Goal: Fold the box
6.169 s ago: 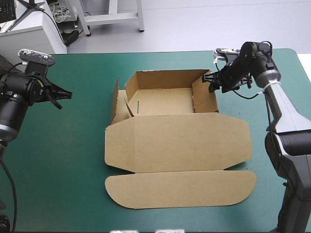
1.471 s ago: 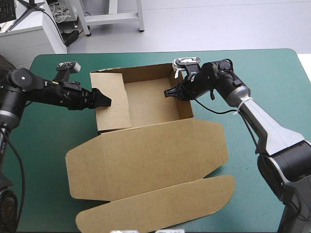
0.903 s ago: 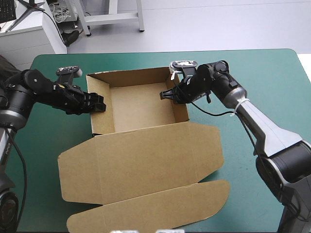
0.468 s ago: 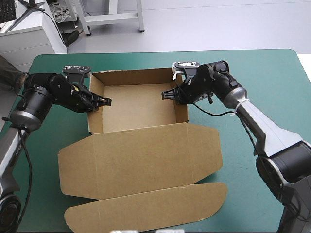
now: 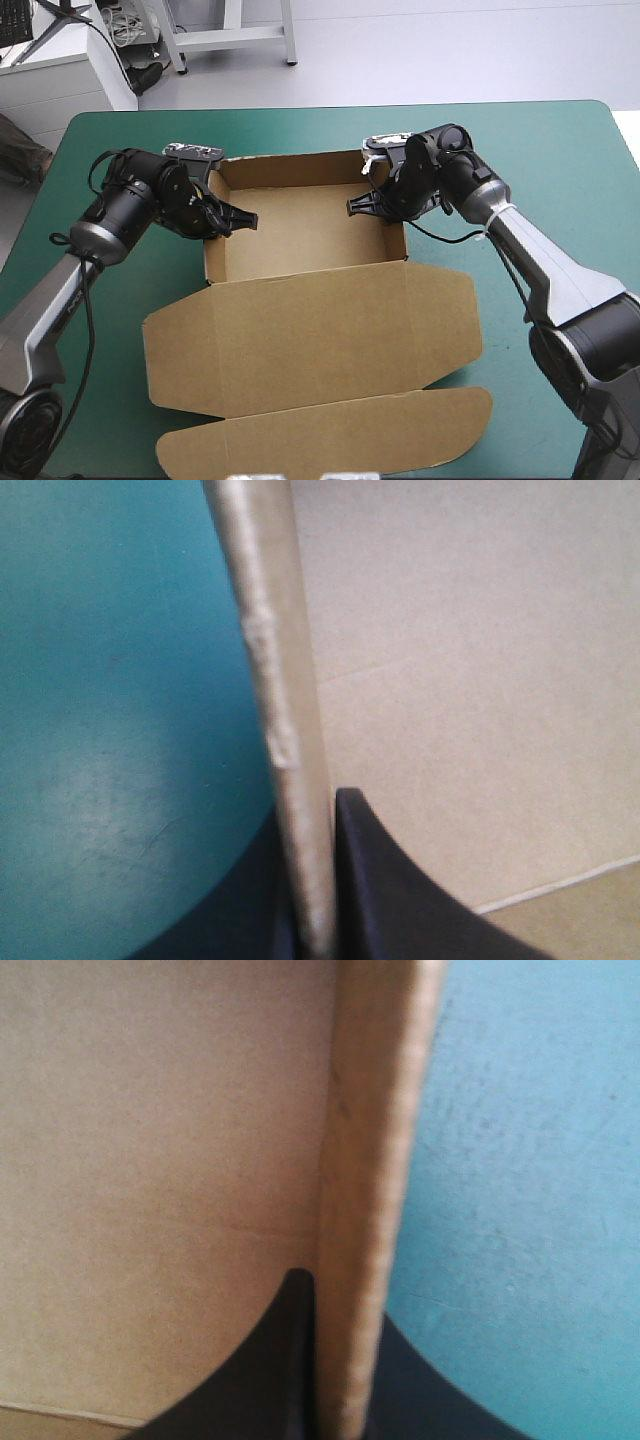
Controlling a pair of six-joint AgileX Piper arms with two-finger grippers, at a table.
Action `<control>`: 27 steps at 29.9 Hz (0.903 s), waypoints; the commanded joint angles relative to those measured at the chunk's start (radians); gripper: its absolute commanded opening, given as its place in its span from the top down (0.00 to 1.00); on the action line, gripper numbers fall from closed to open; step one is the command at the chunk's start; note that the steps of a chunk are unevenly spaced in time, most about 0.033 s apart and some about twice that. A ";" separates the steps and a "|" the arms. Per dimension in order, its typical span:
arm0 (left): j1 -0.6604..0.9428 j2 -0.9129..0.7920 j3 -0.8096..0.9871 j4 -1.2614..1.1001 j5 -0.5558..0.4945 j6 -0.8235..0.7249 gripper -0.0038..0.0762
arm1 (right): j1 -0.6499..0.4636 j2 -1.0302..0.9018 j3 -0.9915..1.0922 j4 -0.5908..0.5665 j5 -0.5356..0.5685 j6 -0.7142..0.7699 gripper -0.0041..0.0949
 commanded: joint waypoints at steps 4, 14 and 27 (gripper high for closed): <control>-0.011 0.059 -0.103 -0.063 -0.022 0.051 0.96 | 0.000 -0.052 -0.032 -0.135 0.103 0.042 0.98; -0.011 0.196 -0.111 -0.062 -0.027 0.051 0.96 | 0.000 0.000 -0.030 -0.099 0.106 0.089 0.98; -0.011 0.272 -0.112 -0.065 -0.030 0.193 0.94 | 0.003 0.061 -0.032 -0.108 0.110 -0.007 0.87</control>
